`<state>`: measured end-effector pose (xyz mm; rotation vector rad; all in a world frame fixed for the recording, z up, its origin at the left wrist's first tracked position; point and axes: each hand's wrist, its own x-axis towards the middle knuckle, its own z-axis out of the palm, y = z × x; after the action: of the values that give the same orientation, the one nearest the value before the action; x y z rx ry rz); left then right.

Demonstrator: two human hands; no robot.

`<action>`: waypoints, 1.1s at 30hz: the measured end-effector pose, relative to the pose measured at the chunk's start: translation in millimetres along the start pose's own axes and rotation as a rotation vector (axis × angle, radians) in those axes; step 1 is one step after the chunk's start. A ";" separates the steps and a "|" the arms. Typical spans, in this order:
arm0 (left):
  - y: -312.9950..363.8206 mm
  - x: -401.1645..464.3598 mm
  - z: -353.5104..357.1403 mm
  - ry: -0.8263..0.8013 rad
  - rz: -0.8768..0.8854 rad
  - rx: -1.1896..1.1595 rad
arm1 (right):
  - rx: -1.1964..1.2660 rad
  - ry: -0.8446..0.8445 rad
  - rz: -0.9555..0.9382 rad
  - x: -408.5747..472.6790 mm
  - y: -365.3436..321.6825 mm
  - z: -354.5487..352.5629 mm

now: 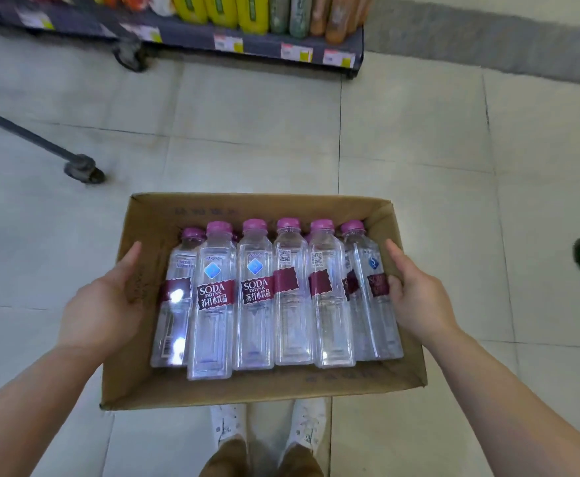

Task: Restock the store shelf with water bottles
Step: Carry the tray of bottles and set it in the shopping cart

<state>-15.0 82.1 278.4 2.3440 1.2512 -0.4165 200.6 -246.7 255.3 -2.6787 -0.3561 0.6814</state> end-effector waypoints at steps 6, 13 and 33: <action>5.3 -64.3 -161.8 0.111 -0.061 -0.061 | -0.032 0.054 -0.182 -30.8 -116.3 -127.7; -29.0 -146.9 -321.6 0.309 -0.117 -0.203 | -0.140 0.099 -0.439 -75.8 -284.2 -245.4; -371.3 -133.1 -594.6 0.497 -0.406 -0.063 | -0.196 0.025 -0.806 -159.2 -738.7 -140.2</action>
<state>-366.9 477.7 756.8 2.2048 1.9498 0.1000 21.8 332.9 727.3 -2.3798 -1.4411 0.3637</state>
